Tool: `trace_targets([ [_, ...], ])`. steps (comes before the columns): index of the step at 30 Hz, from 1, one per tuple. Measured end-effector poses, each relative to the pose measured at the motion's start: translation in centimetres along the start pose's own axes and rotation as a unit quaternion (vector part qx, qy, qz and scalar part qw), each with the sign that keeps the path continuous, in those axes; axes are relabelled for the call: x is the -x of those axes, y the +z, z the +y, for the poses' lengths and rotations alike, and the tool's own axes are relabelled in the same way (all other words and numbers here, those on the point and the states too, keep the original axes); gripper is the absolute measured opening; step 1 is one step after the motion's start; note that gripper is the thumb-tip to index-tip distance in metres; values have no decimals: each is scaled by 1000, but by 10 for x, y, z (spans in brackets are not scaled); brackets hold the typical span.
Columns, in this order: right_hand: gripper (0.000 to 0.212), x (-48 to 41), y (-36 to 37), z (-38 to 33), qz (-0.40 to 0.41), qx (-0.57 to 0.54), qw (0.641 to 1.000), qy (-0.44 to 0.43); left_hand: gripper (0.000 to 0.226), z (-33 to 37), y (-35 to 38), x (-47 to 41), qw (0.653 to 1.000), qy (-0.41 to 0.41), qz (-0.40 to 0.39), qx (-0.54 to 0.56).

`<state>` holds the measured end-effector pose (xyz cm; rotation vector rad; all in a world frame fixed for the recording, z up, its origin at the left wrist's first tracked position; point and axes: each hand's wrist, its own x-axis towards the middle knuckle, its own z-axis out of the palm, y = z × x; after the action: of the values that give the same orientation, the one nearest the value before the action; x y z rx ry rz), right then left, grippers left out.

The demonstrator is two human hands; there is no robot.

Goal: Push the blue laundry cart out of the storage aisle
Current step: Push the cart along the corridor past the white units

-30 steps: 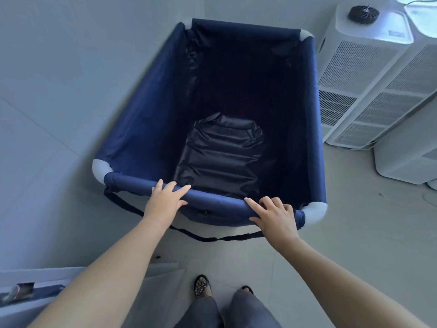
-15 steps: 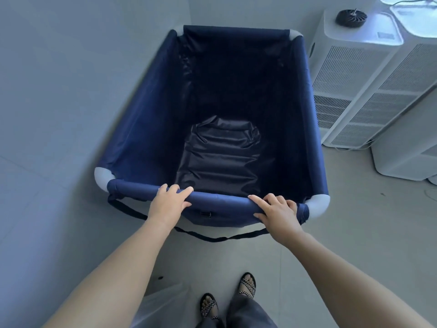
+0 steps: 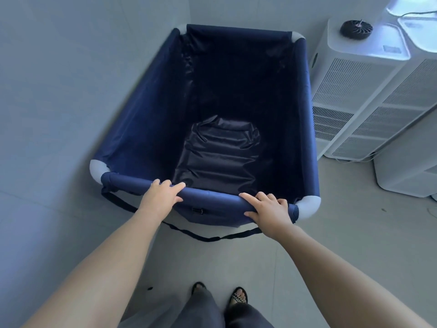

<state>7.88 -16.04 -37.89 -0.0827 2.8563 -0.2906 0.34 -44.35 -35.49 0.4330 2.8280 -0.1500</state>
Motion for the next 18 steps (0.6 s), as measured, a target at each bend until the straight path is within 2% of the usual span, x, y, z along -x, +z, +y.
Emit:
trace_targets([
  [7,41,-30,-14,7,-9,-13,1000,14,43,-3,-7,-30,1000,-8,23,4],
  [13,41,-52,-24,13,-14,-34,999,27,45,-14,-9,-60,998,61,32,-7],
  [18,47,-68,-20,7,0,16,1000,-8,43,-28,-8,-80,995,88,15,45],
])
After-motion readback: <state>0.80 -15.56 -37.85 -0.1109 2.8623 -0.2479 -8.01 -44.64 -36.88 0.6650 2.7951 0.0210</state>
